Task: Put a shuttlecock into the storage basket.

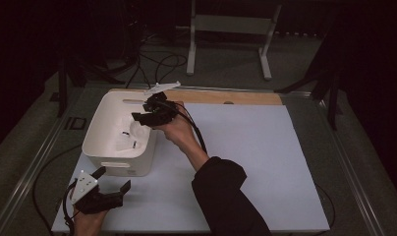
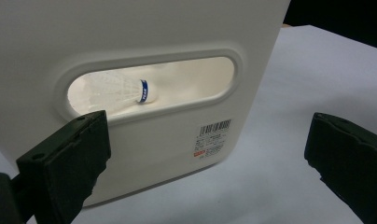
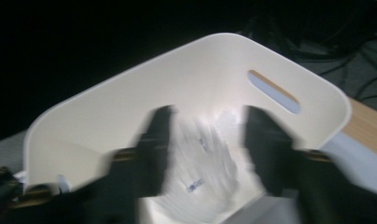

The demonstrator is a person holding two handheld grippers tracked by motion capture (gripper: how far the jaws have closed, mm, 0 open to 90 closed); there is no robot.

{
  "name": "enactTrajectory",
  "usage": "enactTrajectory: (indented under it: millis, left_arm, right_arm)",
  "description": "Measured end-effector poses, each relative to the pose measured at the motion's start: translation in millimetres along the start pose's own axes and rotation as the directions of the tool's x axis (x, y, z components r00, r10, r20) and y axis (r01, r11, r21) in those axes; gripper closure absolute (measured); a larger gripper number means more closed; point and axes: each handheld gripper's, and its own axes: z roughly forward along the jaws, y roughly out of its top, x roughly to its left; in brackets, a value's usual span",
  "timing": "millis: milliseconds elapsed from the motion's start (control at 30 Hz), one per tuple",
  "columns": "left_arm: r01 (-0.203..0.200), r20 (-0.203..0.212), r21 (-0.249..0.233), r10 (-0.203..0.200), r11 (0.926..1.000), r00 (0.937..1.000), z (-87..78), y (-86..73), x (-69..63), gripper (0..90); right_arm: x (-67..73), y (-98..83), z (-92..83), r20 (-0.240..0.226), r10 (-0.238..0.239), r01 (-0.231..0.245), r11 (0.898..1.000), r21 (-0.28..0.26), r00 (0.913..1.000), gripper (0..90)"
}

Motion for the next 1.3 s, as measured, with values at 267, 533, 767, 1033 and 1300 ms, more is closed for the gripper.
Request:
enactTrajectory:
  millis: [267,533,767,1033,1300]
  left_arm:
    - [-0.001,-0.001,0.001,0.001,1.0000,1.0000,0.2,0.0,0.1,1.0]
    - [0.000,0.000,-0.001,0.000,1.0000,1.0000,0.0,0.0,0.0,1.0]
    - [0.000,-0.001,-0.002,0.000,1.0000,1.0000,0.2,-0.1,-0.1,1.0]
    - [0.000,-0.002,-0.002,0.000,1.0000,1.0000,0.3,-0.1,-0.2,1.0]
    - [0.001,-0.002,-0.003,-0.001,1.0000,1.0000,0.1,-0.1,-0.1,1.0]
  right_arm:
    - [-3.8,-1.7,-0.2,0.054,0.022,-0.024,0.999,0.025,0.9983,10.8]
    - [0.0,-4.3,-2.1,0.081,-0.012,0.010,0.999,0.031,0.9966,9.9]
    - [1.3,-7.1,-5.5,0.101,-0.035,0.032,0.999,0.033,0.9943,9.8]
    - [-2.6,-13.6,-12.5,0.102,-0.029,0.027,0.999,0.018,0.9944,9.9]
    - [-6.7,-21.6,-21.4,0.111,-0.028,0.027,1.000,0.013,0.9934,9.5]
